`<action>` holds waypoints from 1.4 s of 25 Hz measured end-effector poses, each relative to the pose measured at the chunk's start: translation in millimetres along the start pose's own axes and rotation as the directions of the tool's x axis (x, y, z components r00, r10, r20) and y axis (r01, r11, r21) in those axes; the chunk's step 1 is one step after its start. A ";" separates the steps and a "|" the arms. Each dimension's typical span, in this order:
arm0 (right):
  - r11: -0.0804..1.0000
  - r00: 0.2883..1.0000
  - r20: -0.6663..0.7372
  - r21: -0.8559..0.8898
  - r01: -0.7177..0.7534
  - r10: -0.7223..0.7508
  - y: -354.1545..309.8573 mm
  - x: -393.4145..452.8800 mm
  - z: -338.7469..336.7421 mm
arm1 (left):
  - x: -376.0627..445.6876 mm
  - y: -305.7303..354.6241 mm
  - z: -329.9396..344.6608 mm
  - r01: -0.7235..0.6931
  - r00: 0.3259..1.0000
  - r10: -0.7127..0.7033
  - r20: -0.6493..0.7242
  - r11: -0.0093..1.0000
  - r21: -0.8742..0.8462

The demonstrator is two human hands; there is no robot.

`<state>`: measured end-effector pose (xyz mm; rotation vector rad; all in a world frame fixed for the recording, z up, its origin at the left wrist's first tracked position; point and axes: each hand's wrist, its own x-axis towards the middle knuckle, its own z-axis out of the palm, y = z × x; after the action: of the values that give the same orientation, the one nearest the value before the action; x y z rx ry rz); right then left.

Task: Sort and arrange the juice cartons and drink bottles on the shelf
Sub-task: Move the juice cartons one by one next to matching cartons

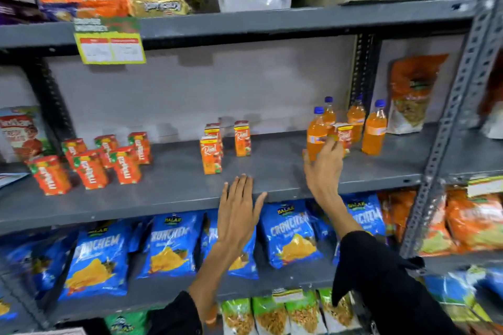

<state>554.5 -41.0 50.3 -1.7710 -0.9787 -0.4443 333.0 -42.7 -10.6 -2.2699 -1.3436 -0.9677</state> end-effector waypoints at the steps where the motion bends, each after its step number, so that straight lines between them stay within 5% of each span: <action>1: 0.997 0.997 -0.003 -0.030 -0.071 0.071 9.7 11.6 -3.0 | 0.0 1.8 3.1 0.008 1.000 -0.009 0.013 1.000 0.016; 5: 0.964 0.961 0.093 -0.091 -0.251 0.259 47.5 45.0 -0.7 | -2.6 0.7 12.9 0.018 0.999 -0.019 0.026 0.999 0.051; 14: 0.932 0.908 0.281 0.093 -0.350 0.312 78.8 76.0 21.8 | -4.1 0.2 20.6 0.031 0.999 -0.031 -0.007 0.999 0.019; 24: 0.878 0.942 0.088 0.342 -0.335 0.325 49.1 32.9 -21.5 | -5.6 -3.5 15.5 0.011 1.000 -0.012 0.009 1.000 0.024; 28: 0.897 0.965 0.105 0.356 -0.263 0.242 2.3 -3.9 -41.7 | -9.4 -16.8 11.0 0.003 1.000 -0.003 -0.027 1.000 0.013; 35: 0.914 0.933 0.357 0.365 -0.175 0.036 -79.2 -39.6 21.1 | -14.9 -55.6 -0.7 0.056 0.998 -0.058 0.013 0.990 0.132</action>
<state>465.4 -26.4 61.9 -1.5465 -1.1148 0.1389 279.9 -24.8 -23.7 -2.1569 -1.4420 -0.8531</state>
